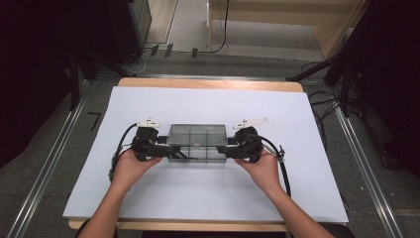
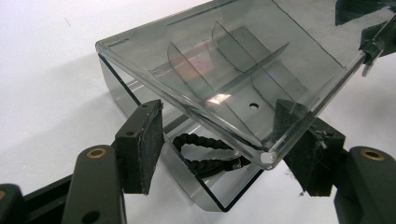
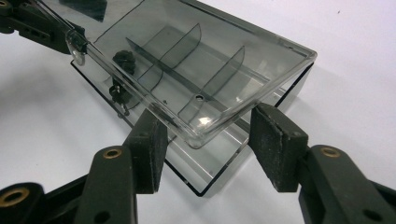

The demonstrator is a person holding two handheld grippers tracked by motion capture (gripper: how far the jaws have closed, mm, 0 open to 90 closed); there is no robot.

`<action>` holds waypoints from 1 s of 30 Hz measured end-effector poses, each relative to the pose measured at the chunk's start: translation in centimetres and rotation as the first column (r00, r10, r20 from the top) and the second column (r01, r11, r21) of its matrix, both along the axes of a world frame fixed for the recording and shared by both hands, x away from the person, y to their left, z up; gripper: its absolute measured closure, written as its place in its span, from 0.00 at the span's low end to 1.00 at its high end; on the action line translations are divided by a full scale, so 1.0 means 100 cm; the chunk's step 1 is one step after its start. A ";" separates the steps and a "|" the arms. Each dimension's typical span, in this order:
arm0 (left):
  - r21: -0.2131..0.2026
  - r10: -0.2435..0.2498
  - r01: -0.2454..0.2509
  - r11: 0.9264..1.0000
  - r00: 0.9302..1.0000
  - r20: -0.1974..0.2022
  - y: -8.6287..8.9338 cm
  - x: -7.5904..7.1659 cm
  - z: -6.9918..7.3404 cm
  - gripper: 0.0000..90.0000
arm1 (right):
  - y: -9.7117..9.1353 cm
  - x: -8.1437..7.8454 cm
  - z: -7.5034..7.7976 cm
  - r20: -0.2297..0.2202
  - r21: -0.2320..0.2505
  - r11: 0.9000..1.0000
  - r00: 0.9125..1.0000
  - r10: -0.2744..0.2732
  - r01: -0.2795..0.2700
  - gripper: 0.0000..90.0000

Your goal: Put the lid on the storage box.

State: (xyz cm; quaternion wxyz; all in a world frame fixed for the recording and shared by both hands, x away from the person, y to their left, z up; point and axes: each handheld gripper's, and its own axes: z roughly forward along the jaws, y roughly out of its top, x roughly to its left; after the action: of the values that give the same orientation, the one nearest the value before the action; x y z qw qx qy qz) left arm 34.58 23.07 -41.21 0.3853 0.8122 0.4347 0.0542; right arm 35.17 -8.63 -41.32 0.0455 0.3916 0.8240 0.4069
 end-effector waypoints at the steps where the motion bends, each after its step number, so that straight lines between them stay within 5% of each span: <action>1: 0.002 -0.001 0.001 1.000 1.000 0.000 0.000 0.000 0.000 0.39 | 0.000 0.000 -0.001 0.003 0.001 1.000 1.000 0.002 -0.002 0.54; 30: 0.063 -0.027 0.026 0.998 0.999 0.021 -0.002 -0.002 -0.015 0.37 | 0.003 -0.005 -0.016 -0.002 -0.016 1.000 1.000 0.018 -0.018 0.54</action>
State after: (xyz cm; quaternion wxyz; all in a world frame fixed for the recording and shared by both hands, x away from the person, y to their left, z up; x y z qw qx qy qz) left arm 34.33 22.89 -42.72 0.3647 0.8291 0.4177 0.0714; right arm 34.67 -8.37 -42.89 0.0442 0.3841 0.8309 0.4001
